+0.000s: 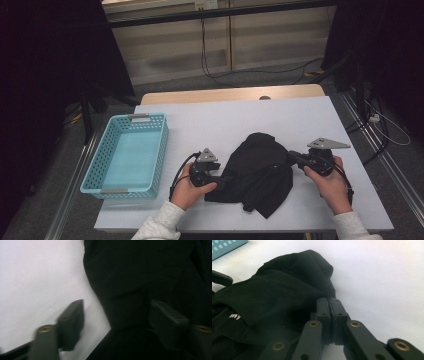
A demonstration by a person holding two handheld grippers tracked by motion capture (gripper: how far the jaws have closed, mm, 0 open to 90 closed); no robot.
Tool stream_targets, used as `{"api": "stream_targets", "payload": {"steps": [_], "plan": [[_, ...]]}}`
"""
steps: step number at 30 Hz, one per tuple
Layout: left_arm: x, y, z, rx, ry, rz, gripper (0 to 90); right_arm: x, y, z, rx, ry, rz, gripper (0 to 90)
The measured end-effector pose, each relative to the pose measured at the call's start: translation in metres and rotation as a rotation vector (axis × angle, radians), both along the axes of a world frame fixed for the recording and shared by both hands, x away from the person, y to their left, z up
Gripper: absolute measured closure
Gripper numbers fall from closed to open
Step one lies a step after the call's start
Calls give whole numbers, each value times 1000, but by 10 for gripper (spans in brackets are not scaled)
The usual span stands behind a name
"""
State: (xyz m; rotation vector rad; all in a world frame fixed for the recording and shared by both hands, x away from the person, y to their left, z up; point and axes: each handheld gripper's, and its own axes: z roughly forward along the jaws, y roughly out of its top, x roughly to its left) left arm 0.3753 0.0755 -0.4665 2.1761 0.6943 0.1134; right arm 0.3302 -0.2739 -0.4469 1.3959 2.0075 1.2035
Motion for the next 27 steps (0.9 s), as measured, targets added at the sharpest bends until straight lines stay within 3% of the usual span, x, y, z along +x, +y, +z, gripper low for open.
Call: {"api": "stream_targets", "payload": {"steps": [1, 3, 4, 8, 11, 12, 15, 22, 24, 27], "plan": [[1, 0, 1, 5, -5, 6, 449, 0, 0, 0, 0, -2, 2, 868], [2, 1, 2, -4, 24, 18, 632, 0, 1, 1, 5, -4, 7, 868], [2, 1, 2, -7, 26, 34, 748, -1, 1, 3, 29, -9, 13, 867], [2, 1, 3, -8, 27, 33, 845, -1, 6, 8, 27, -26, 35, 867], [3, 7, 12, -42, 47, 52, 858, -2, 11, 11, 30, -33, 50, 866], [5, 12, 17, -55, 45, 65, 860, -3, 11, 13, 55, -42, 54, 867], [9, 27, 33, -109, 59, 99, 861, -4, 10, 19, 71, -56, 60, 868], [14, 54, 60, -161, 52, 156, 864, -8, 19, 37, 112, -81, 108, 869], [16, 58, 61, -163, 57, 175, 864, -7, 21, 36, 91, -83, 104, 869], [19, 56, 56, -164, 78, 185, 864, -2, 22, 23, 42, -50, 95, 869]]}}
